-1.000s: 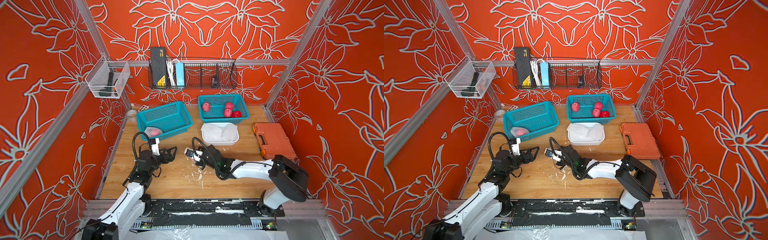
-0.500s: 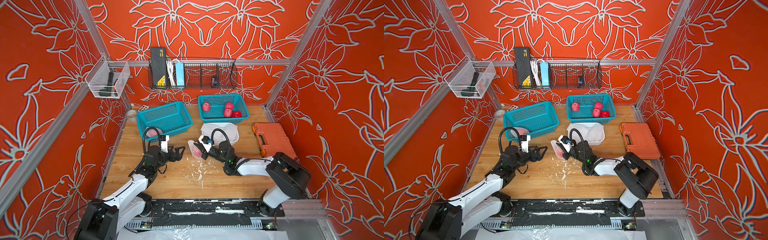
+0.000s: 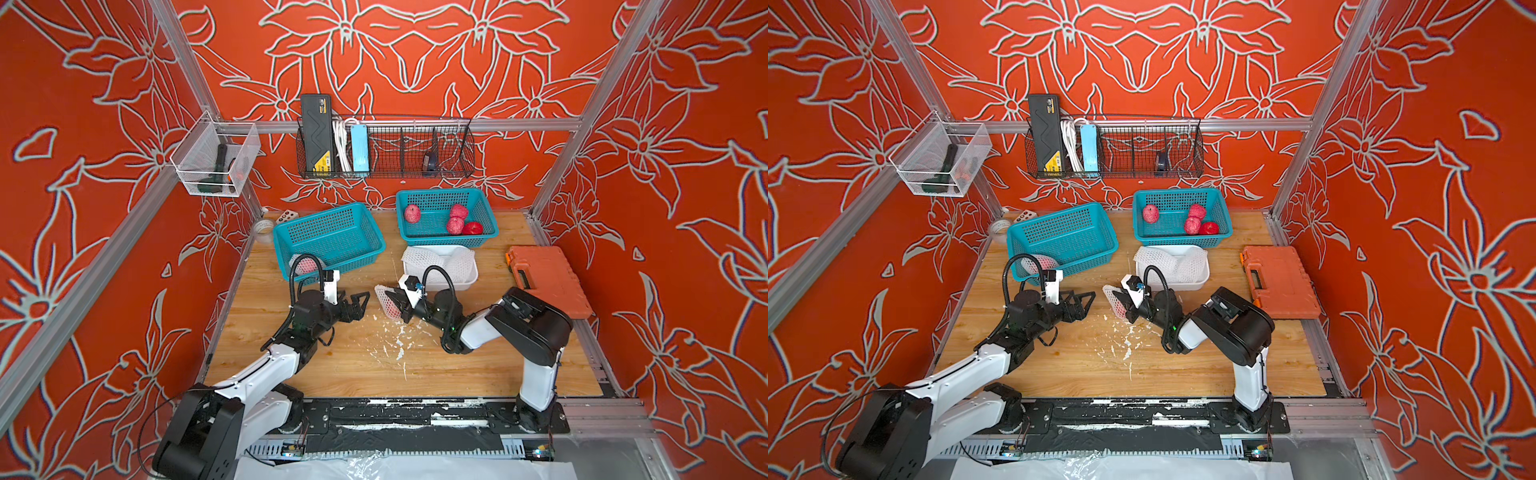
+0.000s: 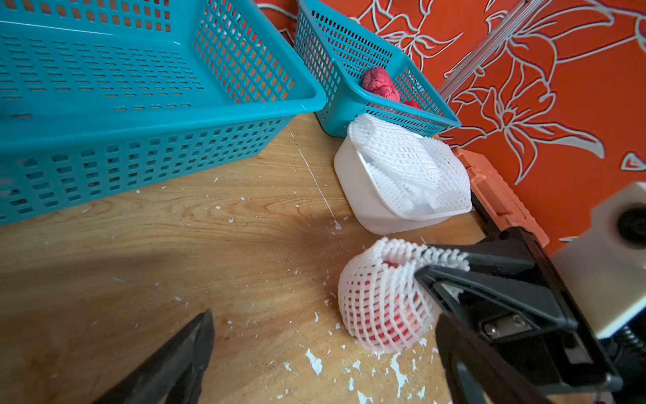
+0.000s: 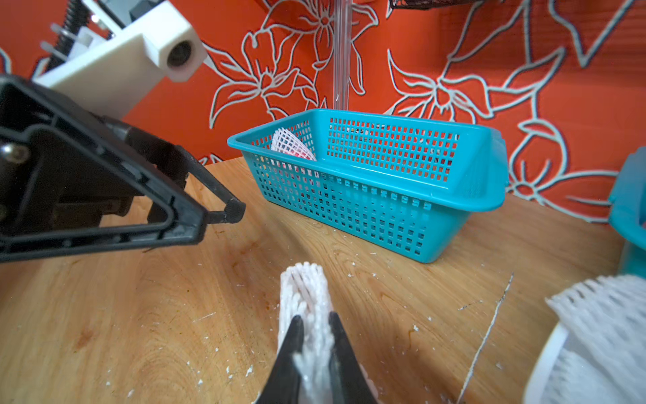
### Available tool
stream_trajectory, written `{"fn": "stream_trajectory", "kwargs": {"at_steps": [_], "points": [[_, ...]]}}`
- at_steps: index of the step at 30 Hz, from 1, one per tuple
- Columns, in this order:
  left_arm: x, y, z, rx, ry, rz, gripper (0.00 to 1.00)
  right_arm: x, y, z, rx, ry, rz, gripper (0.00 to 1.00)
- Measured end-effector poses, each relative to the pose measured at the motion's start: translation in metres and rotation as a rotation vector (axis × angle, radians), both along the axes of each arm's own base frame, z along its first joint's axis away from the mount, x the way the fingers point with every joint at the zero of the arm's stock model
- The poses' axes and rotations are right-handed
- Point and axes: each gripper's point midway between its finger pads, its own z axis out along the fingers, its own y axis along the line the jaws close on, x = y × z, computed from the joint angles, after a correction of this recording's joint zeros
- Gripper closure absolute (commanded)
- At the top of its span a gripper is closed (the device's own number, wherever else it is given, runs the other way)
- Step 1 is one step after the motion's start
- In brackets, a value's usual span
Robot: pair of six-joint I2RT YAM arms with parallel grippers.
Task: Remove foam nets from apples
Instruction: Remove the foam net from the apple.
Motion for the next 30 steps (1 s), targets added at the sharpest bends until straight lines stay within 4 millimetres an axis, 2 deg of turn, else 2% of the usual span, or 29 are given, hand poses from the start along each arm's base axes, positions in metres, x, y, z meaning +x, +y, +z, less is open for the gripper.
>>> {"fn": "stream_trajectory", "kwargs": {"at_steps": [5, 9, 13, 15, 17, 19, 23, 28, 30], "points": [[0.001, 0.001, -0.001, 0.010, -0.004, 0.002, 0.04, -0.006, -0.013, 0.006, -0.013, -0.008, -0.027, 0.38], [0.001, 0.000, -0.003, 0.017, -0.001, -0.002, 0.04, -0.008, -0.021, 0.034, -0.038, -0.025, -0.051, 0.22], [-0.001, -0.002, -0.004, 0.023, -0.006, -0.014, 0.03, -0.014, -0.030, 0.074, -0.058, -0.053, -0.058, 0.18], [-0.002, -0.003, -0.005, 0.026, -0.007, -0.019, 0.03, -0.018, -0.034, 0.083, -0.077, -0.052, -0.058, 0.17], [-0.005, -0.002, -0.010, 0.030, 0.001, -0.021, 0.03, -0.021, -0.039, 0.077, -0.115, -0.024, -0.063, 0.17], [-0.007, -0.002, -0.015, 0.034, 0.011, -0.022, 0.03, -0.022, -0.045, 0.063, -0.169, 0.024, -0.077, 0.16], [-0.008, -0.002, -0.014, 0.036, 0.009, -0.024, 0.03, -0.022, -0.067, 0.043, -0.257, 0.128, -0.170, 0.13], [-0.009, -0.003, -0.012, 0.031, 0.001, -0.033, 0.03, -0.022, -0.099, 0.058, -0.234, 0.199, -0.281, 0.07], [-0.010, -0.005, -0.011, 0.026, 0.001, -0.045, 0.03, -0.021, -0.105, 0.058, -0.222, 0.233, -0.301, 0.06]]}}
